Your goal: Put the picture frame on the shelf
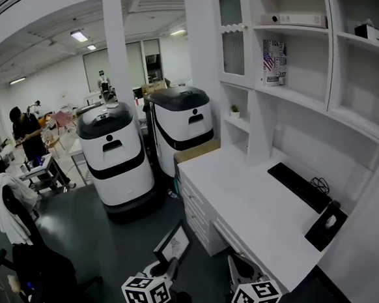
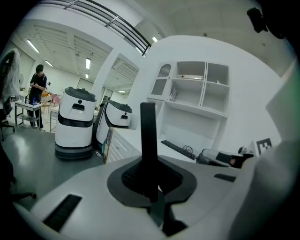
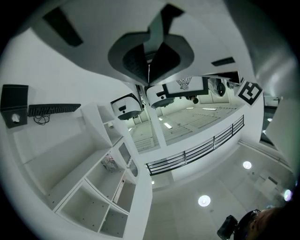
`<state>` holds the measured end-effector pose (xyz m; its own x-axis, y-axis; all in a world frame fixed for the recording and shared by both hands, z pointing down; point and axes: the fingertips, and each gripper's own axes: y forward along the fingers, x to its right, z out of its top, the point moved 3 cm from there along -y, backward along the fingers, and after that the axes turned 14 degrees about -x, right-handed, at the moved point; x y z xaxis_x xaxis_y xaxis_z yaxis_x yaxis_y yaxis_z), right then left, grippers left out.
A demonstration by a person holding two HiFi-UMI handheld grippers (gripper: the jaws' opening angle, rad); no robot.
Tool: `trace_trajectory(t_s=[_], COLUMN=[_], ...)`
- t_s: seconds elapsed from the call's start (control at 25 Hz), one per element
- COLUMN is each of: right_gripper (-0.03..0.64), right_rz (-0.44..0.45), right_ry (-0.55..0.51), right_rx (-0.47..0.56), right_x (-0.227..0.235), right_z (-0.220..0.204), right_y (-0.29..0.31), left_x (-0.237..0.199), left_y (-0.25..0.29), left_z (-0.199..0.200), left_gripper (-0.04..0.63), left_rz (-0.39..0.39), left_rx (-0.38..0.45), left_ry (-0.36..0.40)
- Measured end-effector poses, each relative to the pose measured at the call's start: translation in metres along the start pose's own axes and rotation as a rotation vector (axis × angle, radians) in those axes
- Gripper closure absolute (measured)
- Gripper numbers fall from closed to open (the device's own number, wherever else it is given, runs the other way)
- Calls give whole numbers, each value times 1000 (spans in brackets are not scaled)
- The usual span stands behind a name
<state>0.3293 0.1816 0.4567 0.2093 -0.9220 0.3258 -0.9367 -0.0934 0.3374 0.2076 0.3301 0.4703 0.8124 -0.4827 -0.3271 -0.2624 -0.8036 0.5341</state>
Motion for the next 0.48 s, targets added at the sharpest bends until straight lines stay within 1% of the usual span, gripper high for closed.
trace_trajectory(t_s=[0.2,0.48], right_gripper=[615,615], right_rz=[-13,-48], right_ry=[-1,-4], right_rx=[1,8], right_x=[12,28], right_z=[17,58], right_y=[35,115], left_x=[-20,-66], left_y=[33,89], left_z=[24,90], left_gripper=[561,561], left_rz=[-18,-56], left_rx=[-14,-3], left_ry=[1,35])
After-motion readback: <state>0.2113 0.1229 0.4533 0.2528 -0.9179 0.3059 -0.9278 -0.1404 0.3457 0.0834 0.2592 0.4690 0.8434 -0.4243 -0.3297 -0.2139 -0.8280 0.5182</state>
